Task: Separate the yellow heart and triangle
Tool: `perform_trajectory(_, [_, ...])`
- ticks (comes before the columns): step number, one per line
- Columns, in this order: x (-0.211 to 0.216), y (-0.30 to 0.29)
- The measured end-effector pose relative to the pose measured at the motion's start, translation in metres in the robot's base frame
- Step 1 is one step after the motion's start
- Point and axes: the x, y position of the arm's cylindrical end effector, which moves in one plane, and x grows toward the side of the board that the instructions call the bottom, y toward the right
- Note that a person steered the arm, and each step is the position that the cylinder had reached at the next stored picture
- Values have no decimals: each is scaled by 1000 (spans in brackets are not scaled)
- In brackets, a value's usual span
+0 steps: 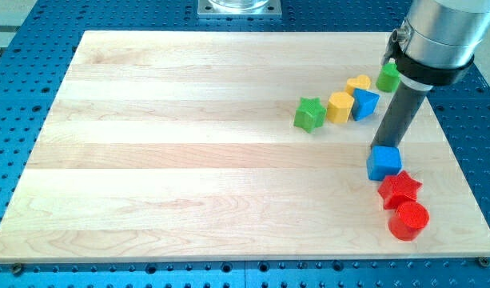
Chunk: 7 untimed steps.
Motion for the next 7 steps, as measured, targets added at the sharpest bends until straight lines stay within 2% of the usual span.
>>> perform_trajectory(1, [-38, 19])
perform_trajectory(2, [-108, 53])
perform_trajectory(3, [-134, 53])
perform_trajectory(4, [-135, 53])
perform_trajectory(5, [-157, 107])
perform_trajectory(6, [-197, 136])
perform_trajectory(7, [-198, 106])
